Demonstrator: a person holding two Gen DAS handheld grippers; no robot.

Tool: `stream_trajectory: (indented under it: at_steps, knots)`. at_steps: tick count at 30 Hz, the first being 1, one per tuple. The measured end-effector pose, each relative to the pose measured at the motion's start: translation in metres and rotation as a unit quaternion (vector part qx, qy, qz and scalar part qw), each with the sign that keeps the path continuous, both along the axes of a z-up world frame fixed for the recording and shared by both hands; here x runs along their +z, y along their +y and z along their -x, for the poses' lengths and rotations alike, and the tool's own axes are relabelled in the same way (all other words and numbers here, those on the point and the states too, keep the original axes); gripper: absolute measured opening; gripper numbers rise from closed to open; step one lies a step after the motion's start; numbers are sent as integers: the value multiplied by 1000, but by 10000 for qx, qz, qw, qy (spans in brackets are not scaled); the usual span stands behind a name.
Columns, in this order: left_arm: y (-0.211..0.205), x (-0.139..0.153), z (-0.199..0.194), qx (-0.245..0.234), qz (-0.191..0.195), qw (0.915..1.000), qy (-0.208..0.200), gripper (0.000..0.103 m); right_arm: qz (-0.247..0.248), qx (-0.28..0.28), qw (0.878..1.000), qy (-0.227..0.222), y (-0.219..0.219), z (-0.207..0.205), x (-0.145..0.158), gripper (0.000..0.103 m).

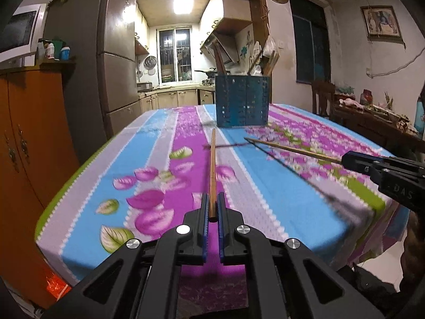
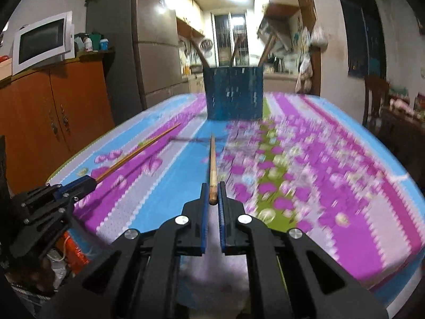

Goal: Organize utensils
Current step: 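Lift the chopsticks and carry both tools toward the blue holder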

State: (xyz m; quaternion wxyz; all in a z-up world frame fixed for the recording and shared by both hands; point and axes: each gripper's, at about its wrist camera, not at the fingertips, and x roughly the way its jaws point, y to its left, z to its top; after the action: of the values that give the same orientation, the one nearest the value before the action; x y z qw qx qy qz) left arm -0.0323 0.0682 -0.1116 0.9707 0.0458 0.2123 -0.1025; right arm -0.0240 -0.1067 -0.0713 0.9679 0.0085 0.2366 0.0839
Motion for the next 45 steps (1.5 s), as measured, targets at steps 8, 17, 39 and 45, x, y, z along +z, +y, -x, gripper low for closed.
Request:
stream_trajectory:
  at_steps: [8,17,39,45]
  knots:
    - [-1,39,-1,-104,-57,9999,26,7,284,104,9969,-721,-11,1,41,5]
    - [7,55,3,-327,-136,9993,-137,7,257,192,9945,-993,-21,1,58,5]
    - [-4,142,-55,-695,290,9967,-293,7,-342,591,9924,-1025,-53,-58,131,5]
    - [-11,171,-79,-874,465,9948,-244,7,-584,678,9925,-833,-60,-81,146,5]
